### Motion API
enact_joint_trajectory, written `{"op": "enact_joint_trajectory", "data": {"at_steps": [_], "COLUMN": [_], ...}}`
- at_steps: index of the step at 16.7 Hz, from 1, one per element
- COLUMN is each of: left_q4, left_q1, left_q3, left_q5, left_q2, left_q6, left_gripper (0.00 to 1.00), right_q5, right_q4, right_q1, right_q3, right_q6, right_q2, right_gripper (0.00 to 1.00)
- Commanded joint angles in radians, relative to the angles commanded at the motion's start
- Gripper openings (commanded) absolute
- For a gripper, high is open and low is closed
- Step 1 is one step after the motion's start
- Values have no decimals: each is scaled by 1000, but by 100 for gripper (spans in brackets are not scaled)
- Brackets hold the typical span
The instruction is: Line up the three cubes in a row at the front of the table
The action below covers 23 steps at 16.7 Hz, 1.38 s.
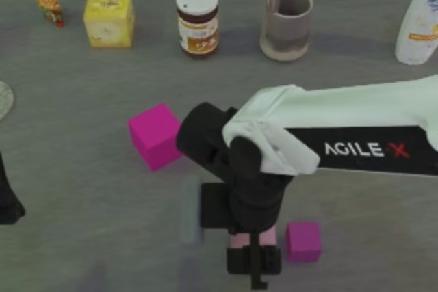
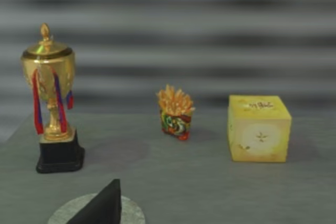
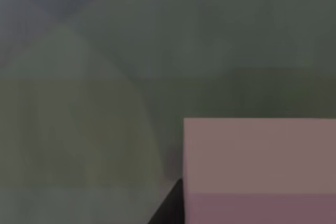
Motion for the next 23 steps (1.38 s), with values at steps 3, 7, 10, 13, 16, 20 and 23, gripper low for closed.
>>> {"op": "enact_joint_trajectory", "data": {"at_steps": [3, 7, 10, 13, 16, 20, 23], "left_q4": [0, 0, 0, 0, 0, 0, 0], "left_q1": [0, 0, 0, 0, 0, 0, 0], "left_q3": [0, 0, 0, 0, 0, 0, 0], "left_q5": [0, 0, 0, 0, 0, 0, 0], "left_q2": [0, 0, 0, 0, 0, 0, 0], "left_q6": [0, 0, 0, 0, 0, 0, 0], "left_gripper": [100, 100, 100, 100, 100, 100, 100], "right_q5": [0, 0, 0, 0, 0, 0, 0], "right_q4": [0, 0, 0, 0, 0, -4, -77], "right_q1": [0, 0, 0, 0, 0, -1, 2], "right_q3": [0, 0, 0, 0, 0, 3, 55], "right_q6": [0, 0, 0, 0, 0, -1, -3], "right_q2": [0, 0, 0, 0, 0, -2, -25], "right_gripper": [45, 75, 98, 100, 100, 100, 100]}}
